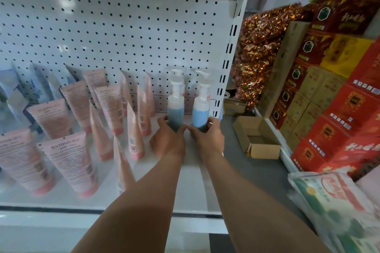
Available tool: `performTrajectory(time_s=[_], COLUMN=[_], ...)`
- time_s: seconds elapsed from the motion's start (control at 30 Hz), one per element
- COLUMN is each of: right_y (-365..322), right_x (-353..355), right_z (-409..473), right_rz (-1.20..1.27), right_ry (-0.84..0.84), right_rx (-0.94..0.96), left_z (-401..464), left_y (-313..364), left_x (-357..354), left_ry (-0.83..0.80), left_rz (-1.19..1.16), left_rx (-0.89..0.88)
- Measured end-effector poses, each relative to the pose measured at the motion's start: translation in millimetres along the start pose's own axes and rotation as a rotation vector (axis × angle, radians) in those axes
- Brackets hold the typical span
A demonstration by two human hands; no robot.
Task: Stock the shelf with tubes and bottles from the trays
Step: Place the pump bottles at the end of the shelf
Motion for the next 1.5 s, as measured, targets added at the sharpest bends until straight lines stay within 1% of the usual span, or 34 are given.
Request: performTrajectory(time_s=[0.17,0.5,0.73,0.83,0.93,1.0,1.07,1.1,1.17,1.23,1.27,1.37,1.43,1.5], right_y=[0,-1,0,-2,0,-5,-15,-21,-34,-52,-60,-80,-88,-97], right_x=[-3,-8,-10,-9,-4,4,15,20,30,38,42,53,59,63], right_z=[0,-2,-5,-5,-9,-10,-10,-11,-9,0,6,18,26,34], right_rz=[-0.009,-0.125,-0.116,-0.039,0.14,0.229,0.308,0.337,0.339,0.301,0.284,0.205,0.17,0.13], right_ry=[0.024,0.072,0.044,0.047,0.037,0.037,0.053,0.059,0.076,0.127,0.159,0.166,0.148,0.125], right_rx=[-0.001,-0.024,-0.026,-0.05,-0.048,-0.069,-0.094,-0.088,-0.045,0.013,0.034,0.093,0.126,0.141], left_z=[1,5,-1,-1,-4,-7,-16,-22,-36,-45,-47,-39,-25,-7], left_y=[0,-2,-3,-2,-4,0,10,18,41,67,80,101,110,120], left_x=[0,-5,-2,-1,0,3,9,14,26,41,48,62,73,84], left_ry=[0.0,0.011,-0.013,-0.032,-0.084,-0.118,-0.1,-0.079,-0.028,0.014,0.025,0.041,0.046,0.039], left_rz=[0.038,0.074,0.063,0.033,-0.013,-0.09,-0.201,-0.246,-0.31,-0.383,-0.383,-0.35,-0.327,-0.243], left_rx=[0.008,-0.022,0.028,0.03,0.013,0.041,0.095,0.093,0.024,-0.037,-0.06,-0.129,-0.216,-0.285])
Point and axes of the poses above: each hand's wrist, its own z-axis towards the middle knuckle, its own x-axis out of the back of the hand, y = z × x, the point moved 1 cm from there along z, towards the middle knuckle, and after that the axes turned 14 degrees about x, right-handed, at the moved point
